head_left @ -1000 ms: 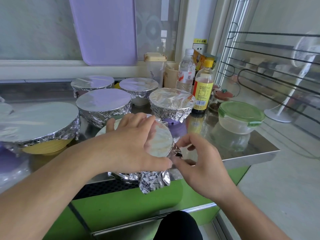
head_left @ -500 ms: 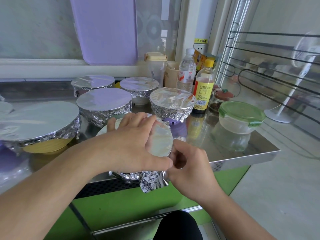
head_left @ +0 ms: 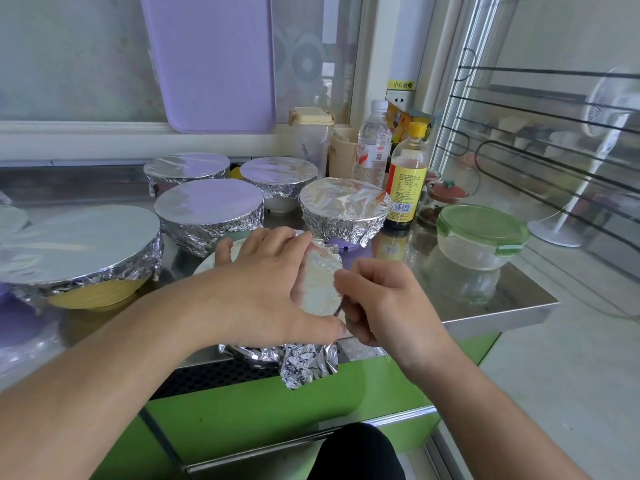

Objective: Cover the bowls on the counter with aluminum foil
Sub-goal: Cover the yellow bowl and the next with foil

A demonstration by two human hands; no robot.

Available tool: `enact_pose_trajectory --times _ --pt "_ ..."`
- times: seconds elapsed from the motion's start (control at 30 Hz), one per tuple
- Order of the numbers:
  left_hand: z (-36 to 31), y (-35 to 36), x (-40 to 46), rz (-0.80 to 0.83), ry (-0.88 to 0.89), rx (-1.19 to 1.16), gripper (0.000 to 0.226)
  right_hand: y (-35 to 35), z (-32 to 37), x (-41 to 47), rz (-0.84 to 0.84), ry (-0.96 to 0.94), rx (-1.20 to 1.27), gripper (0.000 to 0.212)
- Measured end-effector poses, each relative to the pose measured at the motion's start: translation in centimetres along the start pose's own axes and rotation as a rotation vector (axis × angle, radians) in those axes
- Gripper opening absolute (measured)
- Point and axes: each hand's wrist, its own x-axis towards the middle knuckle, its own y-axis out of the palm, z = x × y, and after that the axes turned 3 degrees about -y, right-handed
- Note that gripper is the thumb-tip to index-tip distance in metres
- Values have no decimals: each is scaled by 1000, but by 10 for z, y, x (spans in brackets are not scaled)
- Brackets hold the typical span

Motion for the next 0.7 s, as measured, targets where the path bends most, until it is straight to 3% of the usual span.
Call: enact_pose_trajectory --times 0.23,0.47,0.6,0.7 --pt "1 0 1 5 -12 9 143 -6 8 1 118 169 -2 48" --pt "2 1 1 1 -7 19 142 -5 0 -2 68 88 106 39" --pt "4 2 1 -10 2 19 140 -6 -20 -35 139 -64 209 15" --pt "6 4 2 -20 15 25 140 8 -32 -47 158 -112 29 28"
